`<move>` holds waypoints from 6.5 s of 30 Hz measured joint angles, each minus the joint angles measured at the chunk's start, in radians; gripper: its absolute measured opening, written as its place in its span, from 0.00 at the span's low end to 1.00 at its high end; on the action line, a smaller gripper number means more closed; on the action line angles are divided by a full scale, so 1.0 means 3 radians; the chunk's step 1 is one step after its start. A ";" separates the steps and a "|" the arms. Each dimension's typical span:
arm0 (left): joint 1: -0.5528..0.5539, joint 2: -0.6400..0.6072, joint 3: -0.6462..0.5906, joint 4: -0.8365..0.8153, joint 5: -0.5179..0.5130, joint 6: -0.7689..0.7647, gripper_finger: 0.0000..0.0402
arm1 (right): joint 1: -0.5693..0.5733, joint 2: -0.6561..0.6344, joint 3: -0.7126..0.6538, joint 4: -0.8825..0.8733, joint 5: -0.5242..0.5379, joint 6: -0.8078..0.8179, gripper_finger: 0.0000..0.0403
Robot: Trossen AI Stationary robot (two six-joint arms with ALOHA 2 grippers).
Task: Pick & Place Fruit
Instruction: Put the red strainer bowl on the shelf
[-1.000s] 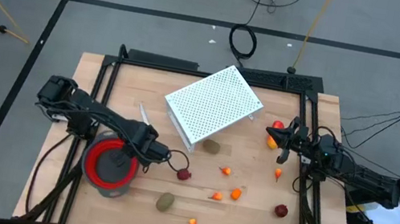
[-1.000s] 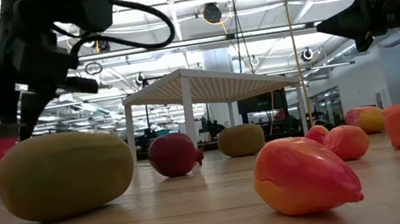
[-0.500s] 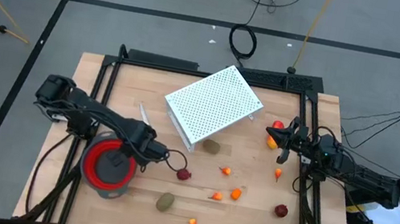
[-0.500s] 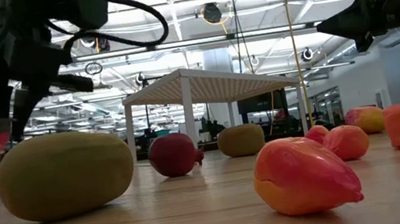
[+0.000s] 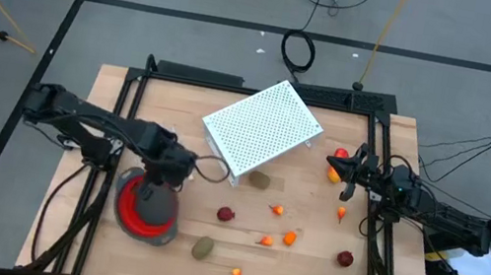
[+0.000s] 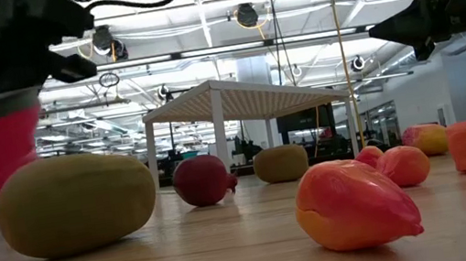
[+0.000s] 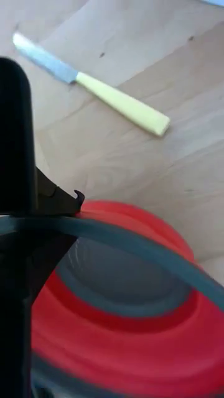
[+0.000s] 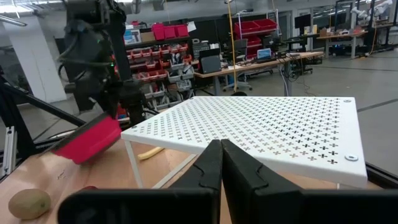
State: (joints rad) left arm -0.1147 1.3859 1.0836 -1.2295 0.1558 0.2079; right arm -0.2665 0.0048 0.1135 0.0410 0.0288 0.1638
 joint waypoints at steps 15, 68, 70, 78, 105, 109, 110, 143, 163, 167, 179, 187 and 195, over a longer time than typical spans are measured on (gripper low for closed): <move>0.0446 -0.0159 0.0001 0.0119 0.0940 -0.1727 0.01 | 0.0000 0.0000 0.0000 0.0000 0.0000 0.0000 0.00; 0.0567 -0.0868 0.0217 0.1780 0.0145 -0.5418 0.01 | 0.0000 0.0034 -0.0001 -0.0025 -0.0001 0.0000 0.00; 0.0586 -0.0837 0.0366 0.1596 0.0032 -0.5343 0.01 | 0.0000 0.0034 -0.0001 -0.0024 -0.0001 0.0000 0.00; 0.0706 -0.0568 0.1010 0.0808 -0.0091 -0.5212 0.01 | 0.0000 0.0035 -0.0001 -0.0025 0.0001 -0.0182 0.00; 0.1017 0.0658 0.2219 0.0250 -0.0638 -0.5297 0.01 | 0.0000 0.0035 -0.0001 -0.0027 -0.0013 -0.0152 0.00; 0.1019 0.0658 0.2219 0.0114 -0.0644 -0.5200 0.01 | 0.0000 0.0035 -0.0001 -0.0028 -0.0013 -0.0151 0.00; 0.1020 0.0658 0.2219 0.0113 -0.0652 -0.5163 0.01 | 0.0000 0.0035 -0.0001 -0.0028 -0.0014 -0.0151 0.00; 0.1279 0.0659 0.2054 0.0333 -0.0543 -0.4835 0.01 | 0.0000 0.0035 -0.0001 -0.0028 -0.0014 -0.0150 0.00; 0.1348 0.0621 0.1911 0.0336 -0.0422 -0.4647 0.01 | 0.0000 0.0035 -0.0001 -0.0028 -0.0014 -0.0150 0.00; 0.1350 0.0621 0.1911 0.0351 -0.0425 -0.4584 0.01 | 0.0000 0.0035 -0.0001 -0.0028 -0.0014 -0.0151 0.00; 0.1413 0.0621 0.1911 0.0569 -0.0257 -0.4511 0.01 | 0.0000 0.0035 -0.0001 -0.0028 -0.0015 -0.0150 0.00; 0.1400 0.0618 0.1863 0.0583 -0.0145 -0.4479 0.01 | 0.0000 0.0035 -0.0001 -0.0028 -0.0015 -0.0150 0.00; 0.1431 0.0457 0.1508 0.0816 -0.0156 -0.4600 0.01 | 0.0000 0.0035 -0.0001 -0.0028 -0.0015 -0.0150 0.00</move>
State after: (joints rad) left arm 0.3147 1.5230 1.5361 -0.9846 0.1089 -1.1721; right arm -0.2665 0.0154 0.1131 0.0326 0.0242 0.1188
